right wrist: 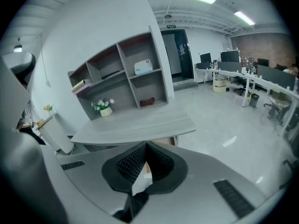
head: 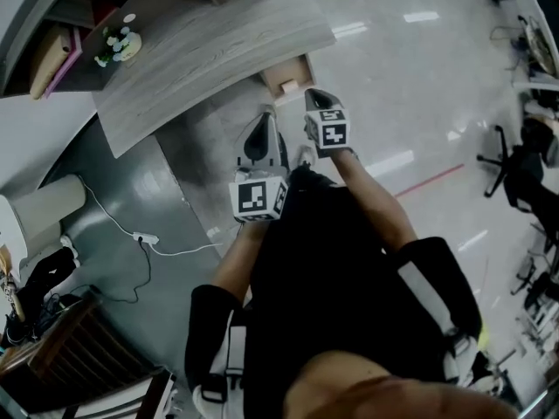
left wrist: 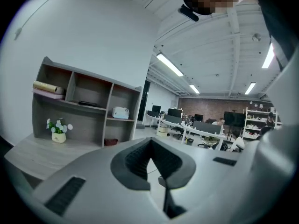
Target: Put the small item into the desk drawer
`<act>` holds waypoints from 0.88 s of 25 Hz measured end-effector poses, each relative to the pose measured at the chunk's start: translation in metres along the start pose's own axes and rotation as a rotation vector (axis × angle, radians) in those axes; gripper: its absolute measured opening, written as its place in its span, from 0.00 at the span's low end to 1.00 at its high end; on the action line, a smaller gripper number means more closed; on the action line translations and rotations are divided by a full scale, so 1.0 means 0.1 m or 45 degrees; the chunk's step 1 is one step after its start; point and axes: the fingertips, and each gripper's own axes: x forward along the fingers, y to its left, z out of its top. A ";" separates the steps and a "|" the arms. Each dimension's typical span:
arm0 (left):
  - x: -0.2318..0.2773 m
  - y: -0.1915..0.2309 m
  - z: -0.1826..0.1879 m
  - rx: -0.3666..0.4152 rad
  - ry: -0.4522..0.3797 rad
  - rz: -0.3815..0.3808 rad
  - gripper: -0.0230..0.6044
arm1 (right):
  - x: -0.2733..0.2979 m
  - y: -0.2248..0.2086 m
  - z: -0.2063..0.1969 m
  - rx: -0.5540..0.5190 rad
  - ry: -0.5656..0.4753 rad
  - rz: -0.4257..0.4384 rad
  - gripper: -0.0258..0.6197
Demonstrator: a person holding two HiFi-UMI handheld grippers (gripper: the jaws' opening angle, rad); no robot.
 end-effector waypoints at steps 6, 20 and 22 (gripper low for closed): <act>-0.21 -0.09 0.15 0.012 -0.045 -0.004 0.02 | -0.58 0.22 0.22 -0.016 -0.135 0.052 0.04; -0.34 0.13 0.36 0.017 -0.024 -0.036 0.02 | -1.51 0.66 0.64 -0.045 -0.387 0.112 0.04; -0.34 0.14 0.42 0.024 -0.032 -0.045 0.02 | -1.58 0.71 0.68 -0.051 -0.408 0.113 0.04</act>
